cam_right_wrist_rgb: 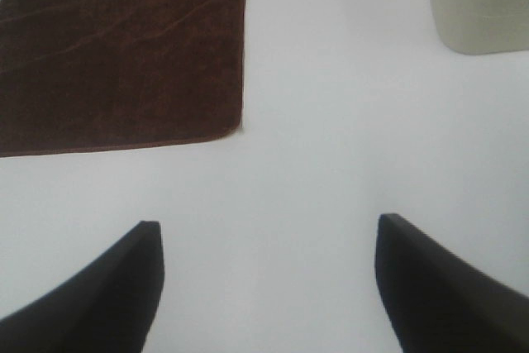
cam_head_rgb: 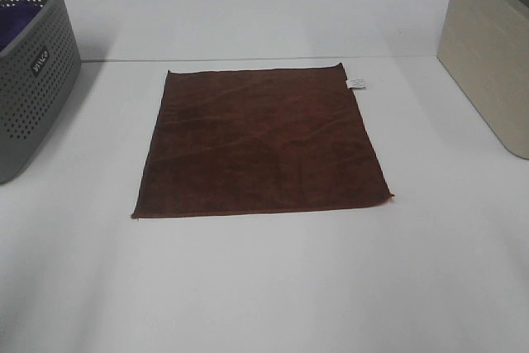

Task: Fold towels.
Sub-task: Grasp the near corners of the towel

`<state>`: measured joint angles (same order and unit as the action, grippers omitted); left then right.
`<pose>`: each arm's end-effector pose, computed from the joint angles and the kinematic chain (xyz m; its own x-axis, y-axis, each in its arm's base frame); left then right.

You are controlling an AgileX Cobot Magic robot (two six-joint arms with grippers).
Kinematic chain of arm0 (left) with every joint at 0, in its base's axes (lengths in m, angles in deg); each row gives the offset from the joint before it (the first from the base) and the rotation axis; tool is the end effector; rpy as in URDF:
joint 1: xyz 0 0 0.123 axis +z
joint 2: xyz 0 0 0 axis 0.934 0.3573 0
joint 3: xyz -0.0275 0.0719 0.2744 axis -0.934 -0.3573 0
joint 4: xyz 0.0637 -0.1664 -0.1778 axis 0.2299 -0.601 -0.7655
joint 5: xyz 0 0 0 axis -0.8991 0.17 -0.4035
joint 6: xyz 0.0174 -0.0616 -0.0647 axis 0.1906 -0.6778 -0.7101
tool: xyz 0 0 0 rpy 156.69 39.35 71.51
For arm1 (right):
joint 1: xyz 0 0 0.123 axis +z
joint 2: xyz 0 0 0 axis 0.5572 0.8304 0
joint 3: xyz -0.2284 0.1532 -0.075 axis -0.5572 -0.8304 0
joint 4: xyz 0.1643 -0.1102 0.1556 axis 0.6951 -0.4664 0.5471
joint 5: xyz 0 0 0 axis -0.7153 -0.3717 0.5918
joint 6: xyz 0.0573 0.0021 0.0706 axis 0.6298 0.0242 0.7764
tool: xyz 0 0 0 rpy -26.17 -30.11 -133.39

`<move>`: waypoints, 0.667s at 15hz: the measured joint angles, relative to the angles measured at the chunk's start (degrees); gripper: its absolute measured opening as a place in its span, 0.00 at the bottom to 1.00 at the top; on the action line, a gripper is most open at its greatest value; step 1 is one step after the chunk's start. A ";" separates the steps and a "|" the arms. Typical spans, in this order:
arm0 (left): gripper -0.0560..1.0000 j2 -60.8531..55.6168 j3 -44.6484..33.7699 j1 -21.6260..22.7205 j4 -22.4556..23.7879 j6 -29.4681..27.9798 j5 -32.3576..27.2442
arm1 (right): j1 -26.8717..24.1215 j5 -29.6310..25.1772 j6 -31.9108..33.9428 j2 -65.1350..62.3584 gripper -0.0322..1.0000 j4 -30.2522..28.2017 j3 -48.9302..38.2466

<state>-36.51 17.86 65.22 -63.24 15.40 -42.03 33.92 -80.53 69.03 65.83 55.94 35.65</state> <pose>0.0984 -0.0288 0.2958 -0.5395 -0.1977 -0.8184 0.1519 0.9332 -0.3256 0.1314 0.0131 0.3141 -0.7164 0.0583 -0.6953 -0.0589 0.9879 0.1435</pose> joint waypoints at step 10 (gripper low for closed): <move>0.68 49.56 4.18 0.00 -16.39 7.10 13.18 | -0.06 2.12 -11.29 42.23 0.70 15.07 9.17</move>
<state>13.05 22.04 65.22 -79.63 22.50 -28.85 33.86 -78.41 57.74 108.06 71.01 44.82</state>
